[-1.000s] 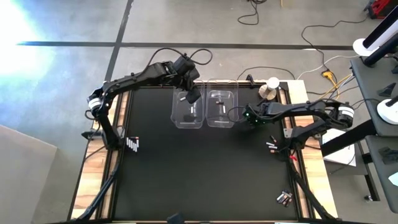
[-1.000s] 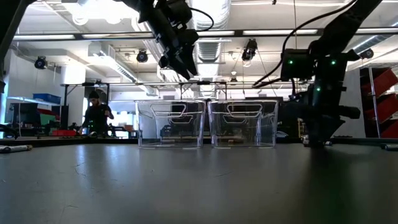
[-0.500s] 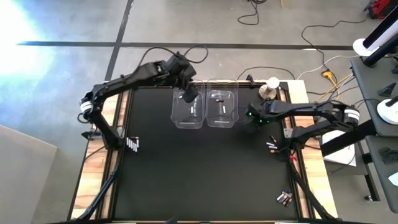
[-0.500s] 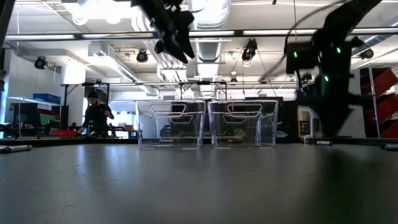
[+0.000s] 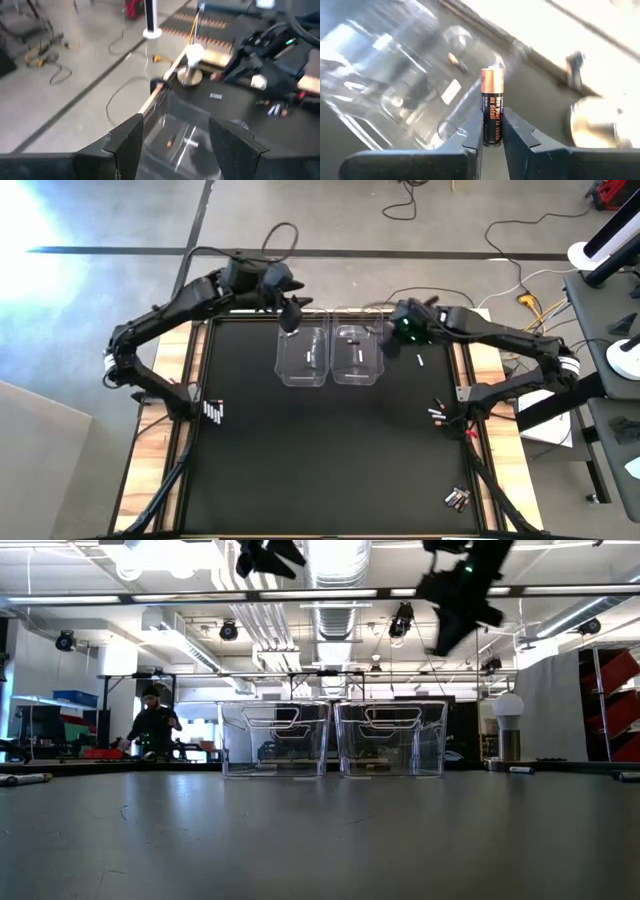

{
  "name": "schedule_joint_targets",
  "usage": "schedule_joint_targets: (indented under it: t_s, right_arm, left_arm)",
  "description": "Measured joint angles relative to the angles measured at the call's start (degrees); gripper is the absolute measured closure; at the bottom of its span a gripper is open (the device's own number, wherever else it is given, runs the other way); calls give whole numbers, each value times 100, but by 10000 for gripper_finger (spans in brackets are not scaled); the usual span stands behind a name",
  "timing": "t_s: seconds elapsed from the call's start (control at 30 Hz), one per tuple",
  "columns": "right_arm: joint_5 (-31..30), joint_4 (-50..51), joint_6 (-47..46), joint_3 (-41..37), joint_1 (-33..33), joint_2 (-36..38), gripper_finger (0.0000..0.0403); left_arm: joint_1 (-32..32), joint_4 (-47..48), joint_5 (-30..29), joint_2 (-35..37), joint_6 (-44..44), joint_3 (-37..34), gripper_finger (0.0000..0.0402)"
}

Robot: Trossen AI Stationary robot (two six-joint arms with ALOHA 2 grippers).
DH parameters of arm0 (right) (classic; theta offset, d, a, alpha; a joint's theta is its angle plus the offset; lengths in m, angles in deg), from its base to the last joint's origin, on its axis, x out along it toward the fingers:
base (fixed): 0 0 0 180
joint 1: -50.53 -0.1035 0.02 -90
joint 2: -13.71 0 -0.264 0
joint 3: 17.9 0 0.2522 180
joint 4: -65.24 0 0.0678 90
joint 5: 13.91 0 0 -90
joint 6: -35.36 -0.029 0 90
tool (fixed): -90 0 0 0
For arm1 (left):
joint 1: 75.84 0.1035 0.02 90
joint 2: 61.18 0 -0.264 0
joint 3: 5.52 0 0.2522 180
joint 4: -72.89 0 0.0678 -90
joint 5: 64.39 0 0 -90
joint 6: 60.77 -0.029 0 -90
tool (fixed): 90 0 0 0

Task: Sort batteries
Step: Put the black battery into the right transparent bin

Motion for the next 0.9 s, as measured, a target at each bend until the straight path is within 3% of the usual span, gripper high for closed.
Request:
schedule_joint_targets:
  t_s: [0.33, 0.57, 0.9]
  right_arm:
    - [1663, 10, 2639, 1628, 119, -2043, 360]
    - [2424, 256, 3590, 1814, 495, -3034, 360]
    - [2556, 173, 4648, 1814, 811, -4192, 360]
  left_arm:
    - [-354, -66, 116, 622, -56, -9, 198]
    - [-593, 390, 114, 880, -15, -15, 198]
    - [-855, 502, 105, 1015, 47, -17, 198]
